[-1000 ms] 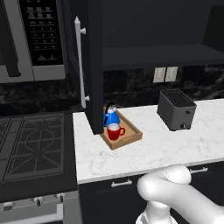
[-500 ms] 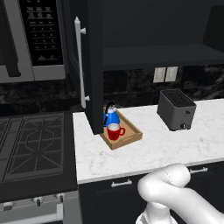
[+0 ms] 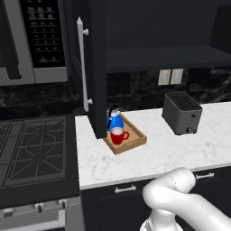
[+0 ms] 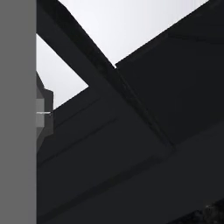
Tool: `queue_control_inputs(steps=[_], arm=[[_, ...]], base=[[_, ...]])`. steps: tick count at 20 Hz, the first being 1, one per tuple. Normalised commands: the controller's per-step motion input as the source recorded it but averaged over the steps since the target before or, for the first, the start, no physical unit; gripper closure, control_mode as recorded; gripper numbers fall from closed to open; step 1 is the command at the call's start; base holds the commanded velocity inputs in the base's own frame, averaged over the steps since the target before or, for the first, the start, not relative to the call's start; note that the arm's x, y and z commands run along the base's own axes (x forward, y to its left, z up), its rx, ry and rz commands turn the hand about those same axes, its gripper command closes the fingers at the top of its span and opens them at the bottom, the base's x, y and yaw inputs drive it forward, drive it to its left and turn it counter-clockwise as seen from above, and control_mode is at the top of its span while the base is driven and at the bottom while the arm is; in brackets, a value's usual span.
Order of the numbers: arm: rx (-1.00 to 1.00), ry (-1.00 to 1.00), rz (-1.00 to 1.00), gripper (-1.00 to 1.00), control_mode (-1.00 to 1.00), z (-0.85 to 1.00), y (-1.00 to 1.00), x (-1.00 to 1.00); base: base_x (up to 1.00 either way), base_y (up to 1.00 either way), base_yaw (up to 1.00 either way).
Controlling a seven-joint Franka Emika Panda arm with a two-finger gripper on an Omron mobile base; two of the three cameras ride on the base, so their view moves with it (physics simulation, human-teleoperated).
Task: Pick the kettle from the counter and place it on the tray. Then pick the mug from the cabinet and place it on the tray. Then close the cabinet doors.
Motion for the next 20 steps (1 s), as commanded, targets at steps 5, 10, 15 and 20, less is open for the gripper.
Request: queue_control_inputs(steps=[5,10,15,20], arm=[[0.11,0.00,-0.18,1.00,-1.00,0.13,-0.70,0.00],[0.14,0.00,-0.11,1.00,-1.00,0.04,-0.58,0.22],[0.15,0.00,-0.08,1.00,-1.00,0.43,-0.51,0.11],[0.04,-0.01,-0.08,1.00,-1.00,0.53,-0.23,0.00]], base=[[0.00,0.00,0.00],[0.00,0.00,0.00],[0.00,0.00,0.00],[0.00,0.00,0.00]])
